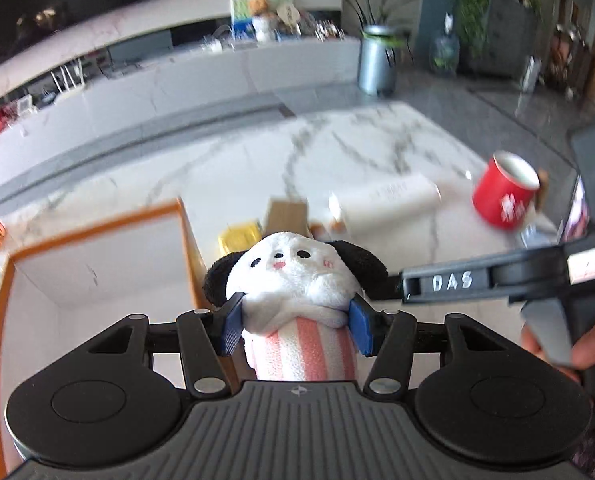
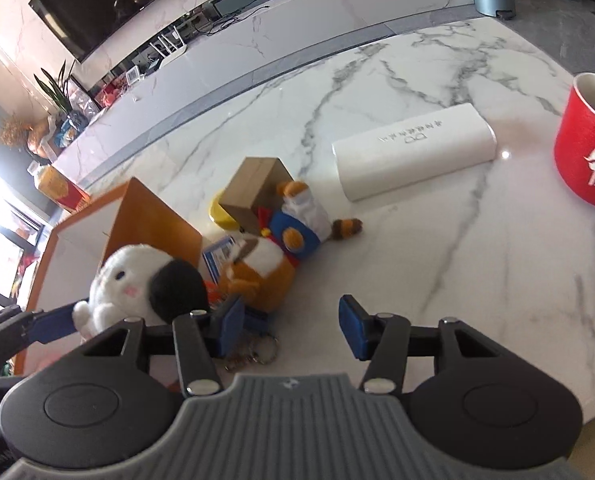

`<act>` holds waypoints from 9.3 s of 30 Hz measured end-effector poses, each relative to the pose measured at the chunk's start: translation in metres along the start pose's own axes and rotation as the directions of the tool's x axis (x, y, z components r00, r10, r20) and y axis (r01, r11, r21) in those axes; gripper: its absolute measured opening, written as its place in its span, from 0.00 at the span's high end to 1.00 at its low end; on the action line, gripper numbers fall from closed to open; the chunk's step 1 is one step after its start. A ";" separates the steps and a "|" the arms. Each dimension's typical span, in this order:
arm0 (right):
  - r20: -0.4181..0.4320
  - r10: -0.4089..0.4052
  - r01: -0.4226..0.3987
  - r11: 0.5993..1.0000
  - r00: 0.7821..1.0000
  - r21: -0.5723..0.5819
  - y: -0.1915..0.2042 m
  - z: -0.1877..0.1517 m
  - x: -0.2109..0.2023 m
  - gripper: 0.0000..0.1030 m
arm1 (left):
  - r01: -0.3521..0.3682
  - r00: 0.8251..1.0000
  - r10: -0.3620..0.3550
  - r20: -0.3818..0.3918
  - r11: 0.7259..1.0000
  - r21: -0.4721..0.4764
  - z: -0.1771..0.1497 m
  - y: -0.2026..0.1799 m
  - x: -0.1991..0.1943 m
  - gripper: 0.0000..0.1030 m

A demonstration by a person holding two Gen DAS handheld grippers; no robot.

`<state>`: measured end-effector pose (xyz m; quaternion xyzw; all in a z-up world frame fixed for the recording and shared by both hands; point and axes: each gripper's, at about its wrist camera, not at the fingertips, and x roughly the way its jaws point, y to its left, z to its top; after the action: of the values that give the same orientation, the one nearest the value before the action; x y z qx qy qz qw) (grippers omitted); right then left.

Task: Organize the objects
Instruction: 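Grasp the white striped plush with the left tool and lift it, then grasp the brown dog plush with the right tool while the left tool holds the white plush, then carry both plushes over the orange box and lower the white plush with the left tool, then lower the brown dog plush into the box and open the right tool, then move the left tool toward the crocheted orange fruit on the table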

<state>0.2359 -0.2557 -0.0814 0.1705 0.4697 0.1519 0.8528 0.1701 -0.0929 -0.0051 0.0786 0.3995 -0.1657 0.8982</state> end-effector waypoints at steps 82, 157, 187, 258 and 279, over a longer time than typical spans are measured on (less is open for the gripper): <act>0.097 0.148 -0.129 0.974 0.984 -0.185 0.132 -0.052 -0.063 0.58 | 0.060 0.977 -0.110 -0.181 0.964 -0.261 -0.098 0.095 -0.014 0.38; -0.391 -0.269 -0.474 -0.476 0.880 -0.740 0.256 -0.101 0.078 0.58 | -0.136 0.983 0.079 -0.166 0.921 -0.365 -0.087 0.220 -0.065 0.87; -0.328 -0.144 -0.352 -0.201 0.934 -0.914 0.241 -0.083 0.003 0.42 | -0.195 0.981 0.180 -0.077 0.938 -0.287 -0.071 0.182 -0.114 0.89; -0.159 -0.008 -0.094 0.776 0.987 -0.624 0.042 -0.034 0.012 0.59 | 0.280 0.959 -0.235 -0.157 0.870 0.405 0.007 0.048 -0.007 0.51; -0.045 -0.114 0.076 0.856 0.992 -0.511 0.016 -0.033 0.010 0.71 | 0.229 0.939 -0.022 -0.343 0.784 0.577 -0.033 -0.056 0.101 0.45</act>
<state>0.2119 -0.2325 -0.0989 -0.0893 0.4518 0.2343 0.8561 0.1904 -0.1596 -0.1023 0.3618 0.4686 -0.3307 0.7350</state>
